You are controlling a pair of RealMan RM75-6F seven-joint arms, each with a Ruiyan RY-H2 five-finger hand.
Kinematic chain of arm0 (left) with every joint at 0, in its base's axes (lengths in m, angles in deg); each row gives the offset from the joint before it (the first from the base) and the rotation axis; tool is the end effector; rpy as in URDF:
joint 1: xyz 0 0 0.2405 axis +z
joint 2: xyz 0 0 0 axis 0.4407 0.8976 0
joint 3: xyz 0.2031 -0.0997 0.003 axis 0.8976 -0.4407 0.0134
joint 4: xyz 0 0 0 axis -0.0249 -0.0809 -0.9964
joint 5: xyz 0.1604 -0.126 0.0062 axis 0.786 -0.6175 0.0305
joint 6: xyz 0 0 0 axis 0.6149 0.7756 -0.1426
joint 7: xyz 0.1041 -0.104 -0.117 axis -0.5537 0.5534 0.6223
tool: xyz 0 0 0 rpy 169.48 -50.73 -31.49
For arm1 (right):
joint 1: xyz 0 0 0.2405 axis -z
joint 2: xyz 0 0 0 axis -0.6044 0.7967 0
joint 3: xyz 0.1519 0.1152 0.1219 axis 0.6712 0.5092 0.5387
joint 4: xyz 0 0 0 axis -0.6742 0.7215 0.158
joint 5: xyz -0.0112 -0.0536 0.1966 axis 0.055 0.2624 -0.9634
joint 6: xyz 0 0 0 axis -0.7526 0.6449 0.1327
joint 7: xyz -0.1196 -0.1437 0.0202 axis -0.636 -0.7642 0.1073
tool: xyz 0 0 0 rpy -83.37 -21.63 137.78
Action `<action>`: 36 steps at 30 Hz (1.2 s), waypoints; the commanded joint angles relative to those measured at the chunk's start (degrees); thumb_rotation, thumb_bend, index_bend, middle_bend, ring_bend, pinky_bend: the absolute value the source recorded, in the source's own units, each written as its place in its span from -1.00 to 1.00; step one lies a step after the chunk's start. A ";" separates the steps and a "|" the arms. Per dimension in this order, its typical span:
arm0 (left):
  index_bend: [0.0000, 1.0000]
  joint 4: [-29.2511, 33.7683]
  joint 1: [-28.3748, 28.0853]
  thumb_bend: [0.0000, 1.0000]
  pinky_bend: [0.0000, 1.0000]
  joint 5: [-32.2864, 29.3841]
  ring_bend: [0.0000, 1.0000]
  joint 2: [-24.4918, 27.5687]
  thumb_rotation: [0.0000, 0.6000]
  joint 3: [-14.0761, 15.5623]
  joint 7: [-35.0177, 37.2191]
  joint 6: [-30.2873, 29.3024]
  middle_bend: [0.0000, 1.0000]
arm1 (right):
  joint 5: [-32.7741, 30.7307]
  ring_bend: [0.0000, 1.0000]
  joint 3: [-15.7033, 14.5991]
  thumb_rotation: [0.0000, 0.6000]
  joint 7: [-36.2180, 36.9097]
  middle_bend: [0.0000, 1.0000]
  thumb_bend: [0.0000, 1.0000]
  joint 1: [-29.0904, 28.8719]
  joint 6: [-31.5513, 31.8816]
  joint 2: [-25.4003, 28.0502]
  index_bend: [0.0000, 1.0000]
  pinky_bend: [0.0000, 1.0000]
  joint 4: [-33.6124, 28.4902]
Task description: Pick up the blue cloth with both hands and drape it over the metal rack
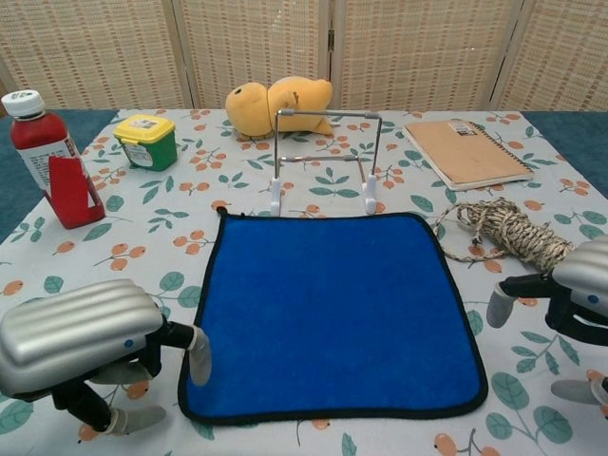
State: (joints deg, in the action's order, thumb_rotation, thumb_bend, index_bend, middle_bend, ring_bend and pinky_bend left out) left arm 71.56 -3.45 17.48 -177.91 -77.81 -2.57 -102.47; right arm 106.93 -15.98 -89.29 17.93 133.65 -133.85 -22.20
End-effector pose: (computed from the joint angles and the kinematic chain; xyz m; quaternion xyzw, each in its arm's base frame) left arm -0.1373 0.2176 -0.0682 -0.8454 -0.2947 -0.3821 0.2288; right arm -0.1920 -0.2143 -0.0081 0.8229 -0.3095 0.3267 0.3468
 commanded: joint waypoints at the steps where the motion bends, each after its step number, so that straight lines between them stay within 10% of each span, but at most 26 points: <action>1: -0.16 -0.80 -0.30 -0.41 1.00 -0.63 0.90 -1.12 1.00 -0.05 0.04 0.42 1.00 | -0.27 0.77 -0.06 1.00 0.10 0.85 -0.66 -0.18 0.04 -0.49 -0.28 0.81 0.28; 36: 0.07 -4.61 -2.03 -0.15 1.00 -3.78 0.91 -6.14 1.00 -0.17 1.18 0.11 1.00 | -2.08 0.78 -1.26 1.00 2.34 0.85 -0.66 -0.59 2.09 -1.53 -0.28 0.83 2.70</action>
State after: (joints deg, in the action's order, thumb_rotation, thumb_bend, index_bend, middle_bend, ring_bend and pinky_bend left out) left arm 66.92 -5.50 13.73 -184.07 -77.99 -1.36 -102.30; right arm 104.84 -17.24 -86.94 17.34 135.74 -135.38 -19.50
